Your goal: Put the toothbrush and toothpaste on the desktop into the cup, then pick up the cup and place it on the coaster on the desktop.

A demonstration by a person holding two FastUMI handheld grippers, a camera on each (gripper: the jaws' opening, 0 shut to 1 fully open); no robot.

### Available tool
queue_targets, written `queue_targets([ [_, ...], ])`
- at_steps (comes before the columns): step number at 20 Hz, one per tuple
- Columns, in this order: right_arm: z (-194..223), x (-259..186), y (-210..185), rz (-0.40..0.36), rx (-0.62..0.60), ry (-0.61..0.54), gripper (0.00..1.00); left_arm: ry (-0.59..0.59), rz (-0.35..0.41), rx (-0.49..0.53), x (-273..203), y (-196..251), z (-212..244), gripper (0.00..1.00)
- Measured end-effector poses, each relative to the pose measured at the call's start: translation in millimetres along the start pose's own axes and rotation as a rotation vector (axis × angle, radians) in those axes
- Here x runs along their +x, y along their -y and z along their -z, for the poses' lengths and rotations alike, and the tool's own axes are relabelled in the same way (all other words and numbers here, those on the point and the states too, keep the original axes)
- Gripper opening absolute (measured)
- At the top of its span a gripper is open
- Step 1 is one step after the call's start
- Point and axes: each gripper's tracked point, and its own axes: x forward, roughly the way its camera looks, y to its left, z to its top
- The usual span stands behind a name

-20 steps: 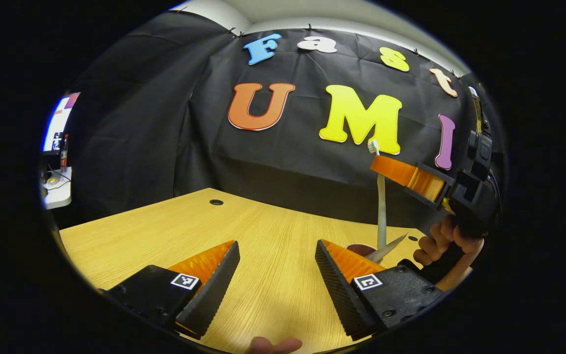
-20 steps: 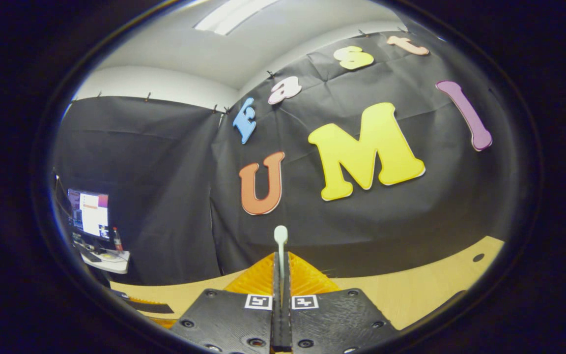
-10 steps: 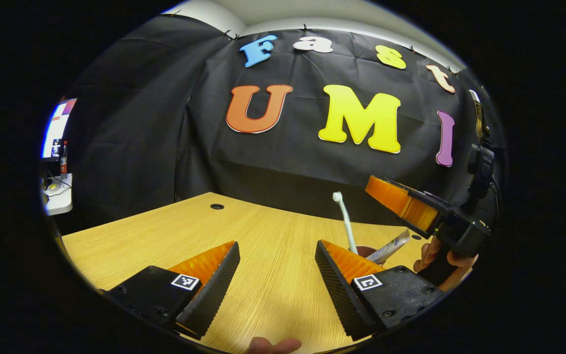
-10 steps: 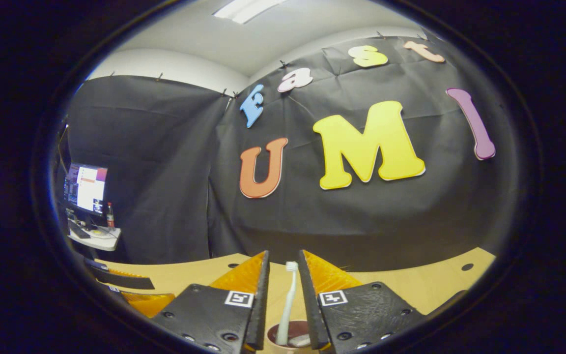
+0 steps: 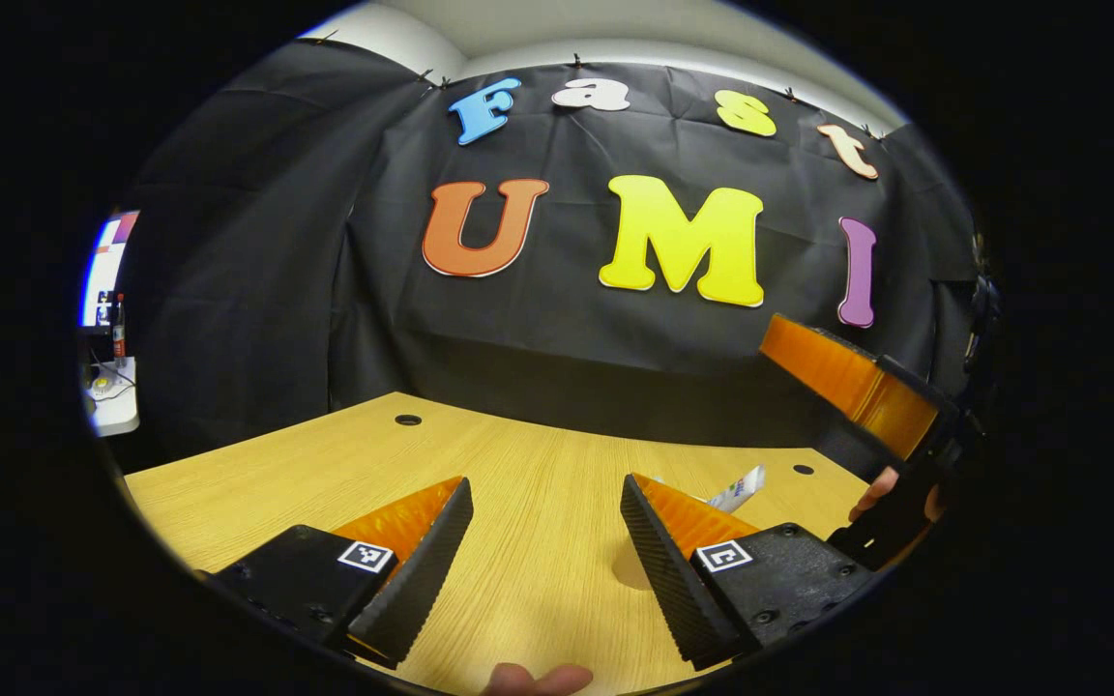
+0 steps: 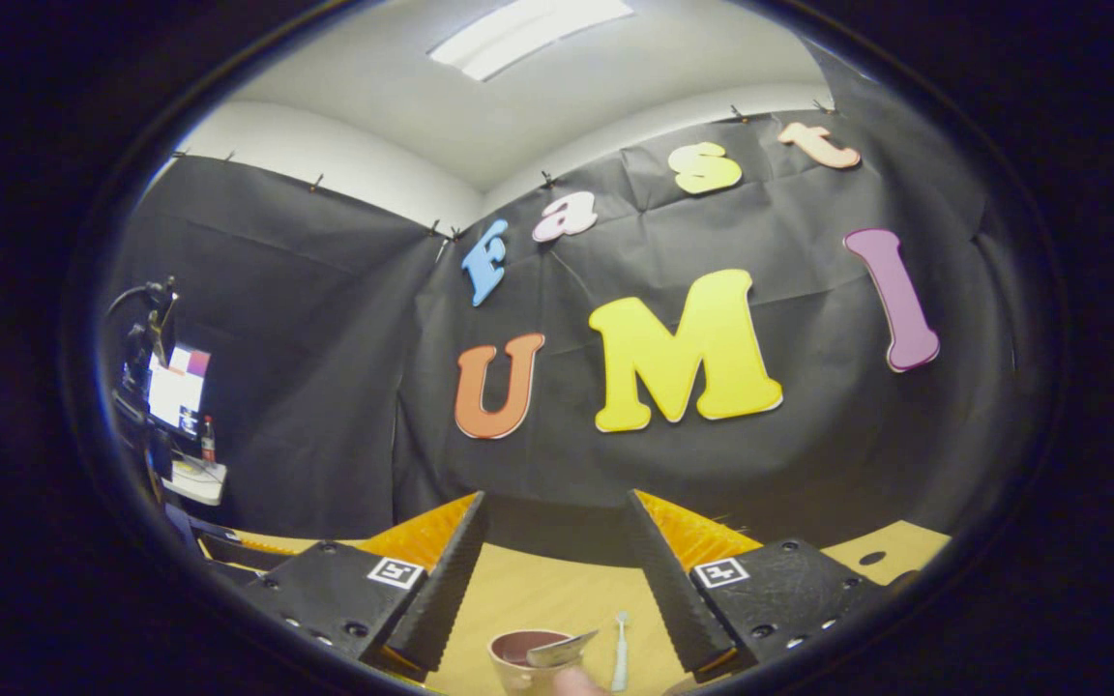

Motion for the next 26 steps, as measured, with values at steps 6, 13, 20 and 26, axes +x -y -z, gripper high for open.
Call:
queue_targets([
  [6,-24.8,-13.6,71.2,0.135,-0.019,0.031,0.91,-0.003,0.022,-0.001,-8.2,19.7,-3.3,0.98],
  [13,83.2,33.4,131.3,0.221,0.001,-0.557,0.93,-0.010,0.047,-0.028,-18.4,31.7,-10.7,0.98],
  [20,190.5,60.5,128.4,0.197,0.000,-0.956,0.93,-0.016,0.039,-0.005,-26.6,29.3,-13.8,0.98],
  [26,280.7,43.3,119.8,0.187,0.018,-1.186,0.83,-0.082,0.044,-0.050,-29.7,21.5,6.8,0.98],
])
